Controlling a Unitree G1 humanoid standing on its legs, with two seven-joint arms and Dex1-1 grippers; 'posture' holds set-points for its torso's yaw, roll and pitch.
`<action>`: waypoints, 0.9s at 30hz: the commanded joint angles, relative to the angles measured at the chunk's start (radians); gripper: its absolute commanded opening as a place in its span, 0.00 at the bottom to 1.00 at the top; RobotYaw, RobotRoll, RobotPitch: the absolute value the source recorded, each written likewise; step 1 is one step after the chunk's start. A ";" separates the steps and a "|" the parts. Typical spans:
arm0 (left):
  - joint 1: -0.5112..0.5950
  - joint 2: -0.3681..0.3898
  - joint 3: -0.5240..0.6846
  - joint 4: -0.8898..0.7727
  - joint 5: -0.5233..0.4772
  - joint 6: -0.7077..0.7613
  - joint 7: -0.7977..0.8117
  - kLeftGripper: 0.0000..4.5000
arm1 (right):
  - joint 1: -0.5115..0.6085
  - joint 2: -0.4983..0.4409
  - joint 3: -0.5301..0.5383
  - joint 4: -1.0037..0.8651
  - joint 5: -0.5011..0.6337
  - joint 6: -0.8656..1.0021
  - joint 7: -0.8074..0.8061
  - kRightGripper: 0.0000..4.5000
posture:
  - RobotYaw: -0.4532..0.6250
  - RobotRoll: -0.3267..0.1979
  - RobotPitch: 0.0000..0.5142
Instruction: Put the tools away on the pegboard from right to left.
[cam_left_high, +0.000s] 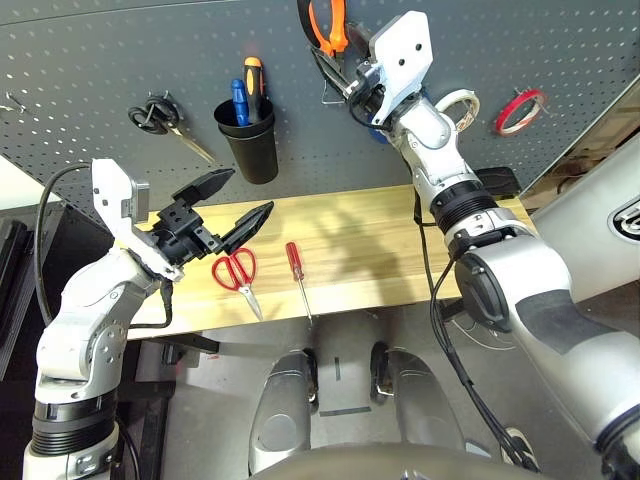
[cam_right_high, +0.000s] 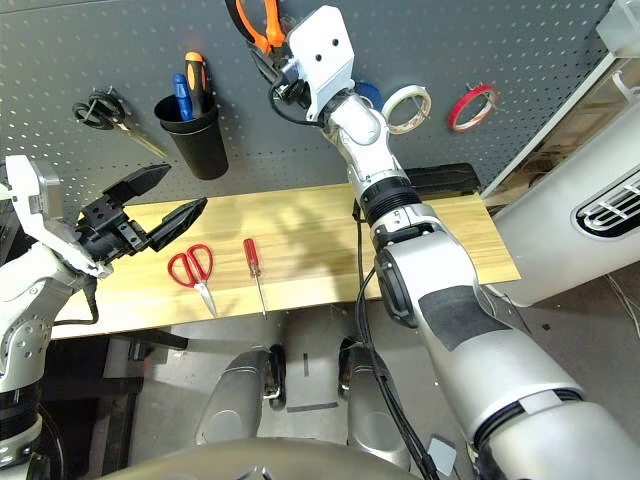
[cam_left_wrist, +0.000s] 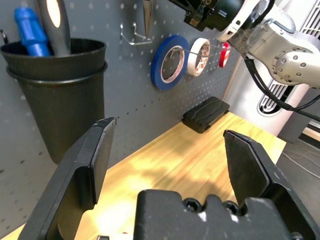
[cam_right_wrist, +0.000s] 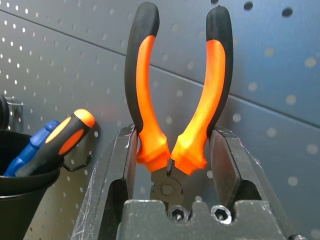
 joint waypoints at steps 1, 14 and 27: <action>-0.006 0.016 -0.004 -0.023 -0.015 0.023 0.003 1.00 | -0.019 -0.001 -0.022 0.030 0.003 -0.015 -0.025 0.51 | 0.55 0.62 0.45; 0.008 0.009 -0.005 -0.021 -0.007 0.010 0.000 1.00 | 0.024 0.007 -0.019 0.116 -0.023 0.003 -0.064 0.51 | 0.56 0.62 0.43; -0.028 -0.012 -0.038 0.040 0.030 -0.043 -0.003 1.00 | 0.056 -0.002 -0.057 0.022 0.051 0.028 0.114 0.99 | 0.54 0.62 0.31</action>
